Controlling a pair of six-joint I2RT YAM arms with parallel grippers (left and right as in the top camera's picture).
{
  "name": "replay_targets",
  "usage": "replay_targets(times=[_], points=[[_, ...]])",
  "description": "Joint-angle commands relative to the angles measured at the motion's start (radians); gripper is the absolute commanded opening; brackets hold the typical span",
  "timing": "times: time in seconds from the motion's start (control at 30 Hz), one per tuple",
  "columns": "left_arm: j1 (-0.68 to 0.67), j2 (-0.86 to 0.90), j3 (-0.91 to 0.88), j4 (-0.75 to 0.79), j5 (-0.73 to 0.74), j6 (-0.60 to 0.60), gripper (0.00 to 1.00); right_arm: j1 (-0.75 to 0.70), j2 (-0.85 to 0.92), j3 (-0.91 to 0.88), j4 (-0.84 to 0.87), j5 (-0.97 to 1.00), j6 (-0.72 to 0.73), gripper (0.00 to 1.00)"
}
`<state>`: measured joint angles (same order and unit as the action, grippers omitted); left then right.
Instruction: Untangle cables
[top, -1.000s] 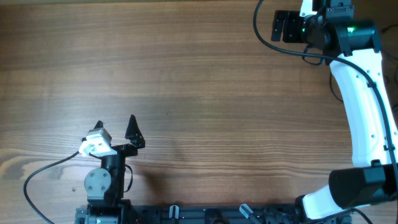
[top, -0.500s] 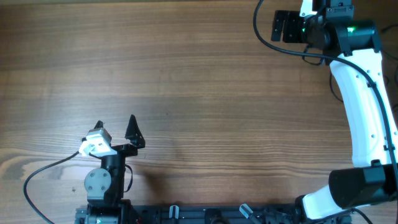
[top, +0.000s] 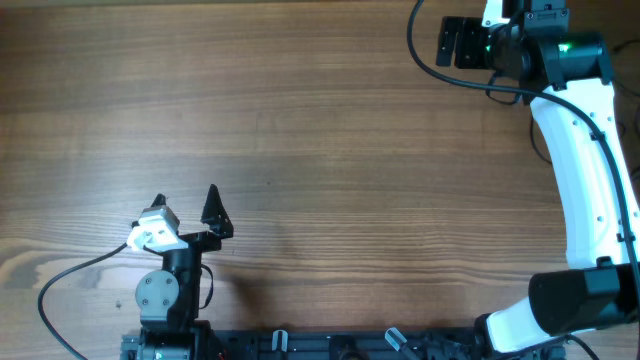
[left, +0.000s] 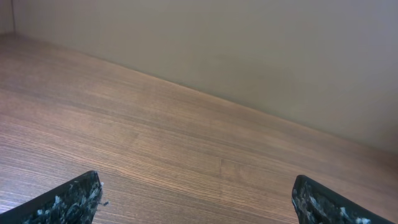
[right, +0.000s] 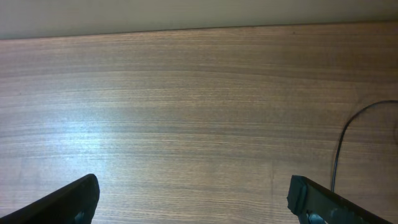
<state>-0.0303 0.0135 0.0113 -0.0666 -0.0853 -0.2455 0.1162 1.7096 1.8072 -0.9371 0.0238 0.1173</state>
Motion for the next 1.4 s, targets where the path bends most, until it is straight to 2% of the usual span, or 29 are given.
replay_targets(times=[0.0,0.2,0.4,0.77,1.2,1.37], points=[[0.007,-0.008,-0.006,0.003,-0.017,0.002,1.00,0.002,0.011,0.014,0.005,0.013,-0.012,1.00],[0.007,-0.008,-0.006,0.003,-0.017,0.002,1.00,0.005,-0.005,0.007,0.086,0.012,-0.041,1.00],[0.007,-0.008,-0.005,0.003,-0.017,0.002,1.00,0.028,-0.135,-0.147,0.253,0.034,-0.115,1.00],[0.007,-0.008,-0.006,0.003,-0.017,0.002,1.00,0.026,-0.537,-0.700,0.684,0.054,-0.090,1.00],[0.007,-0.008,-0.006,0.003,-0.017,0.002,1.00,0.019,-0.972,-1.175,1.003,0.015,-0.092,1.00],[0.007,-0.008,-0.005,0.003,-0.017,0.002,1.00,-0.023,-1.111,-1.320,1.070,-0.047,-0.093,1.00]])
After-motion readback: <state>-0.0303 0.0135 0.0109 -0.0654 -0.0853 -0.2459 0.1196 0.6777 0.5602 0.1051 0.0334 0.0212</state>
